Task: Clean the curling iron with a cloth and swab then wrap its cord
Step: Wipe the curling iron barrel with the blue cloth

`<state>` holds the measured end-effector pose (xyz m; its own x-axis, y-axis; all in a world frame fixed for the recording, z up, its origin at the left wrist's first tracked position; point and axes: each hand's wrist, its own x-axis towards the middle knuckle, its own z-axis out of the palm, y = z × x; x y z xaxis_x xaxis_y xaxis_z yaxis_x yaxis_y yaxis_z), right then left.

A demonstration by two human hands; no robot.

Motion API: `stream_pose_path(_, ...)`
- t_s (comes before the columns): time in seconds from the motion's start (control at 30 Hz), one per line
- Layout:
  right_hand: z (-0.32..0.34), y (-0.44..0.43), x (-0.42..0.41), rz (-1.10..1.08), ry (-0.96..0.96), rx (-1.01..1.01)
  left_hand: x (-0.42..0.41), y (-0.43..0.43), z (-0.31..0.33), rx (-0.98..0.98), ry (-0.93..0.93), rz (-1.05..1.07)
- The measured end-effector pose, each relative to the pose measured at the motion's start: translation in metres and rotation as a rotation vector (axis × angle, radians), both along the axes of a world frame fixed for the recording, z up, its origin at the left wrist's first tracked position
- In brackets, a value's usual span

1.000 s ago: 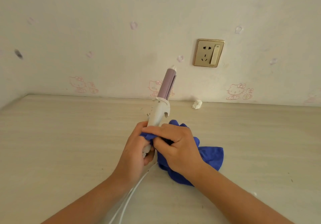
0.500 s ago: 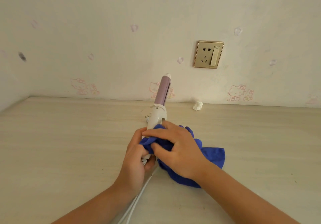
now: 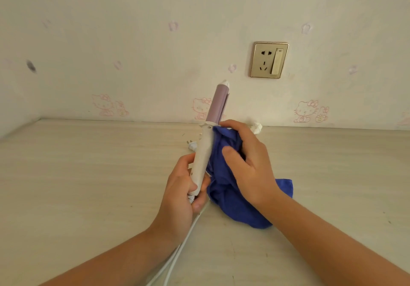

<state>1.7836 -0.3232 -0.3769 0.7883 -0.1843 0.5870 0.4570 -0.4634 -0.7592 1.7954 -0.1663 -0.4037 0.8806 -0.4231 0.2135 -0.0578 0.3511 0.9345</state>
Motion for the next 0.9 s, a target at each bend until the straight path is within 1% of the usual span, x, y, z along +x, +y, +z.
stream_pose_path(0.1,0.009,-0.012,-0.002,0.121,0.141,-0.126,0.008,0.007,0.002,0.004,0.019,0.066)
stream_pose_path(0.2,0.013,-0.025,0.002,0.223,0.365,-0.371,0.021,0.016,0.002,0.045,0.025,0.113)
stream_pose_path(0.27,0.010,-0.030,0.005,0.274,0.520,-0.447,0.027,0.019,0.000,0.055,0.022,0.115)
stream_pose_path(0.3,0.008,-0.031,0.007,0.281,0.571,-0.474,0.029,0.020,0.000,0.059,0.023,0.117)
stream_pose_path(0.33,0.005,-0.030,0.008,0.265,0.582,-0.501,0.030,0.020,-0.001,0.057,0.027,0.118)
stream_pose_path(0.4,0.000,-0.026,0.011,0.181,0.477,-0.475,0.030,0.020,-0.001,0.043,0.040,0.115)
stream_pose_path(0.53,-0.004,-0.011,0.015,-0.071,0.161,-0.215,0.026,0.018,-0.002,0.040,0.049,0.095)
stream_pose_path(0.6,0.006,-0.006,0.024,-0.196,0.098,-0.130,0.024,0.017,-0.003,0.042,0.028,0.072)
stream_pose_path(0.63,0.013,-0.004,0.030,-0.215,0.088,-0.090,0.024,0.018,-0.004,0.047,0.017,0.060)
stream_pose_path(0.7,0.023,0.003,0.043,-0.168,0.080,-0.030,0.026,0.018,-0.005,0.053,0.015,0.035)
stream_pose_path(0.77,0.029,0.012,0.051,-0.099,0.073,-0.036,0.026,0.019,-0.006,0.040,0.026,0.032)
stream_pose_path(0.83,0.026,0.020,0.054,-0.047,0.033,-0.099,0.027,0.019,-0.005,0.021,0.036,0.057)
stream_pose_path(0.9,0.014,0.025,0.051,0.015,-0.011,-0.204,0.028,0.019,-0.005,0.007,0.069,0.090)
